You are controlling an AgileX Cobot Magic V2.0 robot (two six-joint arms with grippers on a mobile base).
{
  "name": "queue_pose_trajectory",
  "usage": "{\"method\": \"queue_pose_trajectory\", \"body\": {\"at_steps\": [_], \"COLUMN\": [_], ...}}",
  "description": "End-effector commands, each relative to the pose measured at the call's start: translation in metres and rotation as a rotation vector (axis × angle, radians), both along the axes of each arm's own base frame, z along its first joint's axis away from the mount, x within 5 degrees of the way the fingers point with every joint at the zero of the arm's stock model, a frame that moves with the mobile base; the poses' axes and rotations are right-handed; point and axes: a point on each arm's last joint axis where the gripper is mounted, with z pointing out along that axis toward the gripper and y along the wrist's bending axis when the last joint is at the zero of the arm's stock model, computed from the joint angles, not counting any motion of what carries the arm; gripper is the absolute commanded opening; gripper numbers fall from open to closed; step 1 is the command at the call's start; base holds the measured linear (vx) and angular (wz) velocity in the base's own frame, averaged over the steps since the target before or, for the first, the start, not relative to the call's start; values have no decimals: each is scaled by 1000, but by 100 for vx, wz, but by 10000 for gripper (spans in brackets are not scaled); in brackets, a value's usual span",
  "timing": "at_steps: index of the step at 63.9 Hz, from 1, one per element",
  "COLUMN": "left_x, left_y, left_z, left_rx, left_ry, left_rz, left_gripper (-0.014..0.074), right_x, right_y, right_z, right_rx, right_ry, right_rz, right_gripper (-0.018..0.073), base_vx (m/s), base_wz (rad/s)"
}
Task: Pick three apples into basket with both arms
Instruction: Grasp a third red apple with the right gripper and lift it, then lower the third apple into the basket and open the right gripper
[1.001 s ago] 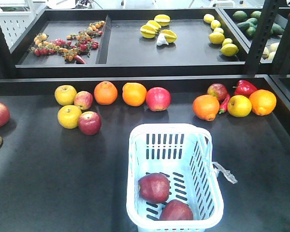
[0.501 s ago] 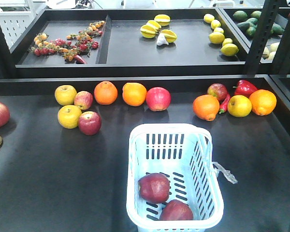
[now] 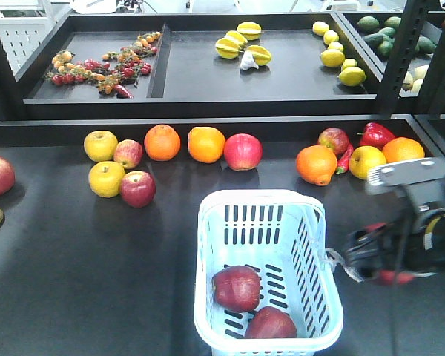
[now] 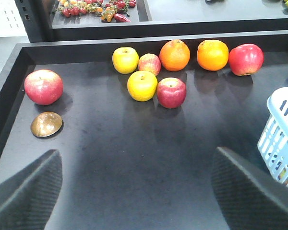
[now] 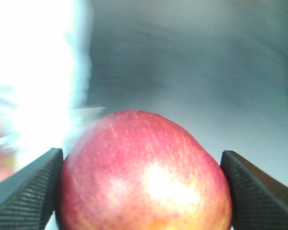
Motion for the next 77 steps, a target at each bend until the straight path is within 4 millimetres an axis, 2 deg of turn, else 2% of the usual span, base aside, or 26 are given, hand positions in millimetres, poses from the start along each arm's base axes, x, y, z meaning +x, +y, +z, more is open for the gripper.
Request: {"method": "queue_pose_trajectory", "body": {"at_steps": [1, 9, 20, 26, 31, 38, 46, 67, 77], "left_x": [2, 2, 2, 2, 2, 2, 2, 2, 2], "left_y": [-1, -1, -1, -1, -1, -1, -1, -1, -1], "left_z": [12, 12, 12, 12, 12, 12, 12, 12, 12], "left_rx": [-14, -14, -14, -14, -14, -14, -14, -14, -14], "left_ry": [-72, -72, -72, -72, -72, -72, -72, -72, -72], "left_rz": [-7, -7, -7, -7, -7, -7, -7, -7, -7], "left_gripper": [593, 593, 593, 593, 593, 593, 593, 593, 593], "right_x": [-4, -7, 0, 4, 7, 7, 7, 6, -2], "right_y": [26, 52, 66, 69, 71, 72, 72, 70, 63], "right_z": [17, 18, 8, -3, -10, -12, -12, -12, -2], "right_rx": [35, 77, 103, 93, 88, 102, 106, 99, 85], "right_ry": [-111, -170, -184, -137, -108, -96, -98, -83, -81], "right_rz": [128, 240, 277, 270, 264, 253, 252, 242, 233], "right_gripper": [245, 245, 288, 363, 458, 589, 678, 660, 627], "base_vx": [0, 0, 0, 0, 0, 0, 0, 0, 0], "base_wz": [0, 0, 0, 0, 0, 0, 0, 0, 0]}}
